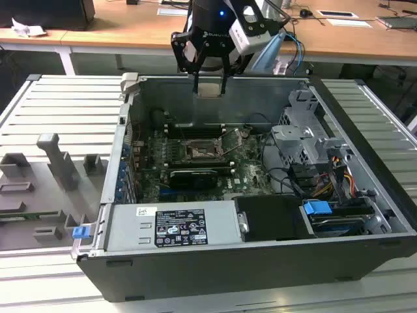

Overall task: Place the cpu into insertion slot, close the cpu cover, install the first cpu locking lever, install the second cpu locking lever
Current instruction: 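Place the cpu into insertion slot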

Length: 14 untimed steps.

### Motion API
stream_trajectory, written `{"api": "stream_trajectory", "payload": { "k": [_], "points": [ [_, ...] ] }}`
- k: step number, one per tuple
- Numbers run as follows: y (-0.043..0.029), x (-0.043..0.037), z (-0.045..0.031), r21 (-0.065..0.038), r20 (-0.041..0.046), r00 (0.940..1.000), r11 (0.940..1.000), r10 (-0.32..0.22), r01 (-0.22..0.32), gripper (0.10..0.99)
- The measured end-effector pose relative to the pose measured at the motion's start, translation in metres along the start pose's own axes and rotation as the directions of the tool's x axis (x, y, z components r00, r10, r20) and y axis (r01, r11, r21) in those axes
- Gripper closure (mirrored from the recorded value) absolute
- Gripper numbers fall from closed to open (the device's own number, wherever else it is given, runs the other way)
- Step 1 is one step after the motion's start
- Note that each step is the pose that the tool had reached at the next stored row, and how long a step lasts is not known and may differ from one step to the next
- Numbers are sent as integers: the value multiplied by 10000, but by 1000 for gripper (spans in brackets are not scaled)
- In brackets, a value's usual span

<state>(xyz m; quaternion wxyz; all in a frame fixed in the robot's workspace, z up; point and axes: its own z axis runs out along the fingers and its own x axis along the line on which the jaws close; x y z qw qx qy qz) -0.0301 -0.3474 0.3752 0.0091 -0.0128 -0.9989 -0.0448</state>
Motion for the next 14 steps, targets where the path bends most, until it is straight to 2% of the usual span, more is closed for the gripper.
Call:
{"api": "stream_trajectory", "payload": {
  "k": [1, 2, 5, 10, 14],
  "points": [
    [0, 7, 1, -1, 5, 10000, 10000, 59, -59, 557],
    [-2, 11, 14, 85, 22, 9998, 9998, 198, -199, 557],
    [-3, 11, 25, 135, 24, 9998, 9997, 198, -198, 557],
    [-3, 11, 30, 144, 28, 9997, 9996, 241, -241, 557],
    [-3, 11, 34, 144, 51, 9987, 9986, 500, -501, 557]
  ]
}}
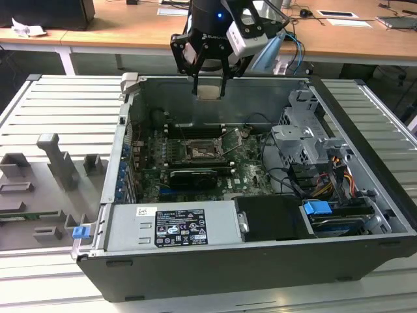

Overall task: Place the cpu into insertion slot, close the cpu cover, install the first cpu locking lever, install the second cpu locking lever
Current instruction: 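Place the cpu into insertion slot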

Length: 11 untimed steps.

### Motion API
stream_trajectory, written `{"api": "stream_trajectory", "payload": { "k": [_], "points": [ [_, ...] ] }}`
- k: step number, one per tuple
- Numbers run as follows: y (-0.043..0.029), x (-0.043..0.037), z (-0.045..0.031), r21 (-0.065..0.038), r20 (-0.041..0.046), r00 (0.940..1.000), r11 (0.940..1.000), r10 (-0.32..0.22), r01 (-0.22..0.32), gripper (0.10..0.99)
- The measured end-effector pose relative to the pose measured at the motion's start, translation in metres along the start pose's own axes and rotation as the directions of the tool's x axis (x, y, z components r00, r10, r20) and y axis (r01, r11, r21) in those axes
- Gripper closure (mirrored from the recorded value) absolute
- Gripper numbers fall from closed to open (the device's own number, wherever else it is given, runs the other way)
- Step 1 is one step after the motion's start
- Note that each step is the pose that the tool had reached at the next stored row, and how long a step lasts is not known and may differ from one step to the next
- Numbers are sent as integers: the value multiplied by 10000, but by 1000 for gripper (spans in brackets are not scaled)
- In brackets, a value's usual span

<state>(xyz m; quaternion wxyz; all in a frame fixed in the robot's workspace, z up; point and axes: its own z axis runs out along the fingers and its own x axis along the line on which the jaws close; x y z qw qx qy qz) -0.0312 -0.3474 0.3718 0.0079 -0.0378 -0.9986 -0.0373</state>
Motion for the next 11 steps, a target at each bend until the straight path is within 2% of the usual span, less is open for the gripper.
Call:
{"api": "stream_trajectory", "payload": {
  "k": [11],
  "points": [
    [-1, 0, 8, -9, 34, 9990, 9990, 452, -452, 557]
  ]
}}
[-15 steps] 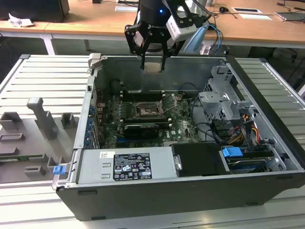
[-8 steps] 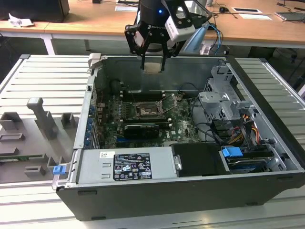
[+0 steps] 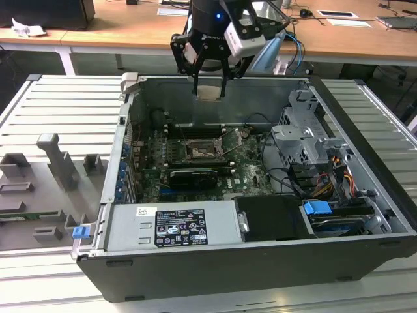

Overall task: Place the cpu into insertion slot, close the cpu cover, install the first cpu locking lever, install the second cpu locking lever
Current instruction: 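Place the cpu into insertion slot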

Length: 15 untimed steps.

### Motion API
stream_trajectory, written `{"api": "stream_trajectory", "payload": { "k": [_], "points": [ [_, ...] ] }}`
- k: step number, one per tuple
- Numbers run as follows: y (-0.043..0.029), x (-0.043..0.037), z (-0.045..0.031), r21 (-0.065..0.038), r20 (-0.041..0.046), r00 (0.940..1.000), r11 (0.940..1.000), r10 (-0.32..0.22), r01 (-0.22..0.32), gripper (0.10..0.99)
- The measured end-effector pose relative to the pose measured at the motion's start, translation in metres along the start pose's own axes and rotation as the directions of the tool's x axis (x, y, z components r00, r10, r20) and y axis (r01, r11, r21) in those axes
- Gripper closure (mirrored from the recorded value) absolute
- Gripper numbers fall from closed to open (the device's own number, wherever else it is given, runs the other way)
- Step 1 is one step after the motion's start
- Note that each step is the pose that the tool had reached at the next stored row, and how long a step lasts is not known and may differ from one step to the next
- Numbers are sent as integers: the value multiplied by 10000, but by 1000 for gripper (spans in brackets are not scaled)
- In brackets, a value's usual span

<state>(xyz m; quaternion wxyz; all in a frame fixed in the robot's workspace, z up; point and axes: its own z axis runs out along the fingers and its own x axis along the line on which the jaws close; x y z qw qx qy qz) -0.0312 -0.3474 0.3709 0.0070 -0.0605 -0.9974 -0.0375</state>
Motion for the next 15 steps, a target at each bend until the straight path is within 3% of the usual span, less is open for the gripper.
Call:
{"api": "stream_trajectory", "payload": {
  "k": [15],
  "points": [
    [0, 0, 4, -11, 37, 9987, 9987, 512, -512, 557]
  ]
}}
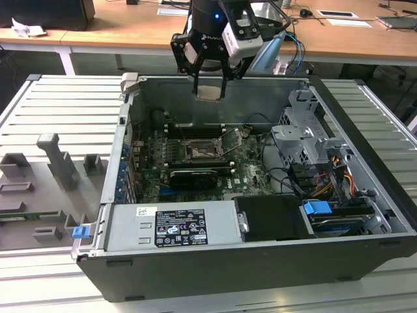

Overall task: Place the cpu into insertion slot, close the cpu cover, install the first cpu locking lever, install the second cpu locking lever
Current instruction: 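Place the cpu into insertion slot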

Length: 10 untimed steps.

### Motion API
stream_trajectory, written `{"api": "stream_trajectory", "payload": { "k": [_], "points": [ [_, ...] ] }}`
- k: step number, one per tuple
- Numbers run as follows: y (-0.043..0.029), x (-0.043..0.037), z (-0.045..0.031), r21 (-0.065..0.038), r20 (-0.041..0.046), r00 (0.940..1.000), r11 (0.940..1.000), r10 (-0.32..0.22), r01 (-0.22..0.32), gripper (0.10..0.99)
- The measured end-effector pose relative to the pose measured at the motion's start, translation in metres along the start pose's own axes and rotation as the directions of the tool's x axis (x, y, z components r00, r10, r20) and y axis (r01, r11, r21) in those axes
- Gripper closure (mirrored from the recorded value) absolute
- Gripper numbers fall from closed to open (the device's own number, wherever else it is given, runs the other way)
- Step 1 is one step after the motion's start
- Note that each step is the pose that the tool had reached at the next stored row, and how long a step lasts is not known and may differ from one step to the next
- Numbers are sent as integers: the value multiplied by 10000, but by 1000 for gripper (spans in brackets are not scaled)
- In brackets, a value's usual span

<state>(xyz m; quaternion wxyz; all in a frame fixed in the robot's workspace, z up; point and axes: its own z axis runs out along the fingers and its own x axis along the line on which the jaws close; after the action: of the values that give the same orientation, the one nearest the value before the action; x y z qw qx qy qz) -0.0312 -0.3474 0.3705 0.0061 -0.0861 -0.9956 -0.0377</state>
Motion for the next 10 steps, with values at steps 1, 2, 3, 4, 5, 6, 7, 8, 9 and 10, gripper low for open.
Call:
{"api": "stream_trajectory", "payload": {
  "k": [1, 2, 3, 4, 5, 6, 7, 8, 9, 10],
  "points": [
    [0, 0, 0, 0, 2, 10000, 10000, 26, -26, 557],
    [0, 0, 0, -1, 4, 10000, 10000, 49, -49, 557],
    [0, 0, 0, -2, 6, 10000, 10000, 80, -80, 557],
    [0, 0, 1, -2, 10, 9999, 9999, 137, -137, 557],
    [0, 0, 1, -3, 13, 9999, 9999, 168, -168, 557],
    [0, 0, 1, -4, 15, 9998, 9998, 202, -202, 557],
    [0, 0, 1, -5, 19, 9997, 9997, 252, -252, 557],
    [0, 0, 2, -7, 24, 9995, 9995, 316, -316, 557],
    [0, 0, 2, -7, 27, 9993, 9993, 366, -366, 557],
    [0, 0, 2, -7, 30, 9992, 9992, 407, -407, 557]
  ]
}}
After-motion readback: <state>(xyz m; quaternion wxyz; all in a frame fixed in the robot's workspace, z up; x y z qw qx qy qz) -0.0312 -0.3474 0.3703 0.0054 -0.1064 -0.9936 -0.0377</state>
